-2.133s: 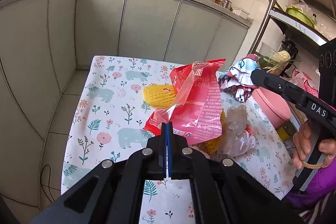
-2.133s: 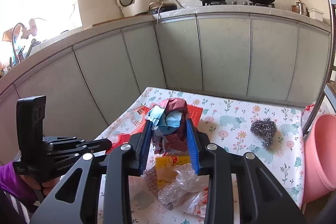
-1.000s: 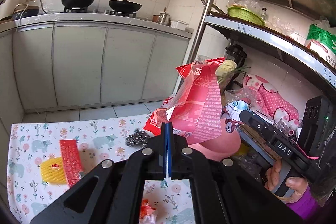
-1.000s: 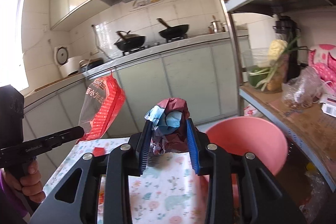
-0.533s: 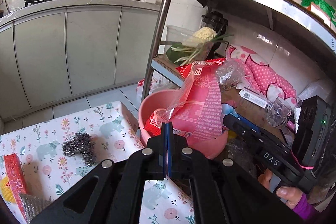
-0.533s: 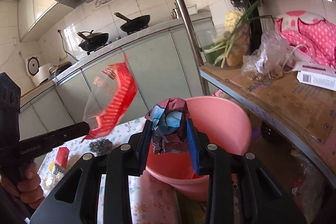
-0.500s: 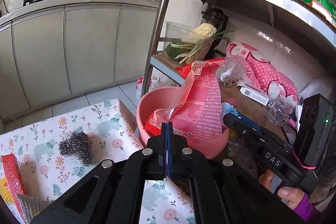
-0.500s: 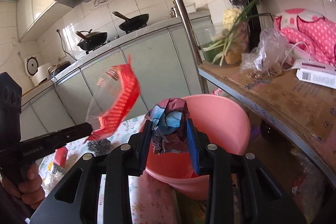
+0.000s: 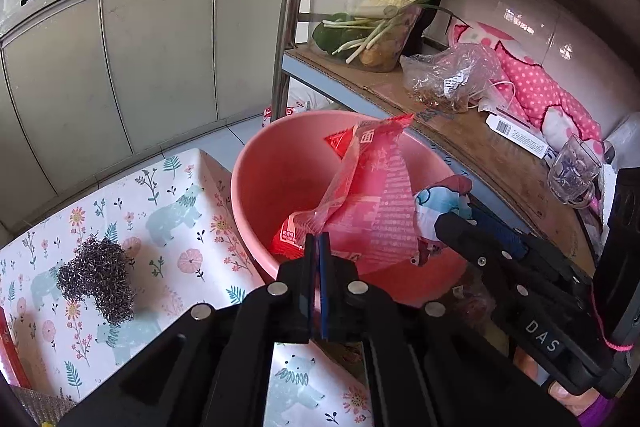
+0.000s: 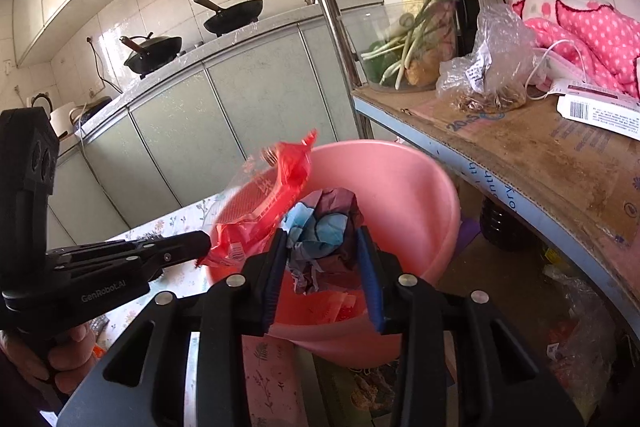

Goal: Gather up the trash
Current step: 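Open both grippers to drop the bag and wrapper into the bucket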

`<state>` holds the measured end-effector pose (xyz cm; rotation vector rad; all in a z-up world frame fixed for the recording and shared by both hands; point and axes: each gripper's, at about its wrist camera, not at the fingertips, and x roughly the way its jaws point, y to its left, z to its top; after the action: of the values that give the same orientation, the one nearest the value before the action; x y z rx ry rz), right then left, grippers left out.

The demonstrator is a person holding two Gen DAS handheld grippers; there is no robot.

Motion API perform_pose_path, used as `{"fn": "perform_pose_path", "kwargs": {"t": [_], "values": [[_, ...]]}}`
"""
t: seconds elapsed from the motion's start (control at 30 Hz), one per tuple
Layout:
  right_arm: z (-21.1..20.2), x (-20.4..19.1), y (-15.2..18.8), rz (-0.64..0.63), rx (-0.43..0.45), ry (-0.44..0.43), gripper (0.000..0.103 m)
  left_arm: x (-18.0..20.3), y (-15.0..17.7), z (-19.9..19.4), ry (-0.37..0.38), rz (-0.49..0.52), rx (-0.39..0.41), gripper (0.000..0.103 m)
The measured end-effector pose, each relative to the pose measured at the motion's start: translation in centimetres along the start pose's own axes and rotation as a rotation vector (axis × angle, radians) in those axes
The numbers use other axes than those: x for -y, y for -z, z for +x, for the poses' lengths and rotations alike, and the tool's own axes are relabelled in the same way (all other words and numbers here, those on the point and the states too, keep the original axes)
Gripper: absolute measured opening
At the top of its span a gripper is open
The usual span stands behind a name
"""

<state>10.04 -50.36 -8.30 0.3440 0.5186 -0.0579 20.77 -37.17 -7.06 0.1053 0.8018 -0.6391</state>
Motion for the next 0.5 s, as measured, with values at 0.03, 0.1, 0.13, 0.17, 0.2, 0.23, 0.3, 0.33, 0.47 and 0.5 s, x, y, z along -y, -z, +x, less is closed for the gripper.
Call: {"fn": "perform_pose_path", "kwargs": {"t": [0.03, 0.1, 0.13, 0.17, 0.2, 0.23, 0.3, 0.33, 0.47, 0.5], "values": [[0.2, 0.0, 0.1, -0.001, -0.008, 0.005, 0.040, -0.1, 0.1, 0.1, 0.002, -0.002, -0.005, 0.003], [0.5, 0.2, 0.4, 0.005, -0.025, 0.012, 0.043, -0.3, 0.1, 0.3, 0.004, -0.013, -0.023, 0.009], [0.6, 0.2, 0.4, 0.010, -0.034, 0.014, 0.044, -0.4, 0.1, 0.3, 0.005, -0.021, -0.025, 0.014], [0.7, 0.3, 0.5, 0.014, -0.039, 0.015, 0.045, -0.5, 0.1, 0.2, 0.007, -0.030, -0.024, 0.016], [0.7, 0.3, 0.4, 0.017, -0.040, 0.016, 0.046, -0.8, 0.1, 0.1, 0.010, -0.038, -0.020, 0.019], [0.7, 0.3, 0.4, 0.019, -0.040, 0.018, 0.047, -0.9, 0.0, -0.1, 0.014, -0.045, -0.014, 0.020], [0.5, 0.4, 0.4, 0.024, -0.038, 0.022, 0.049, -1.2, -0.1, -0.6, 0.018, -0.060, -0.001, 0.021], [0.4, 0.3, 0.3, 0.026, -0.037, 0.023, 0.049, -1.3, -0.2, -0.9, 0.021, -0.065, 0.006, 0.021], [-0.3, -0.3, 0.0, 0.012, -0.027, 0.018, 0.050, -1.7, -0.3, -2.3, 0.032, -0.085, 0.033, 0.023], [-0.6, -0.7, -0.1, 0.002, -0.022, 0.017, 0.050, -1.9, -0.3, -2.7, 0.035, -0.091, 0.039, 0.023]]}}
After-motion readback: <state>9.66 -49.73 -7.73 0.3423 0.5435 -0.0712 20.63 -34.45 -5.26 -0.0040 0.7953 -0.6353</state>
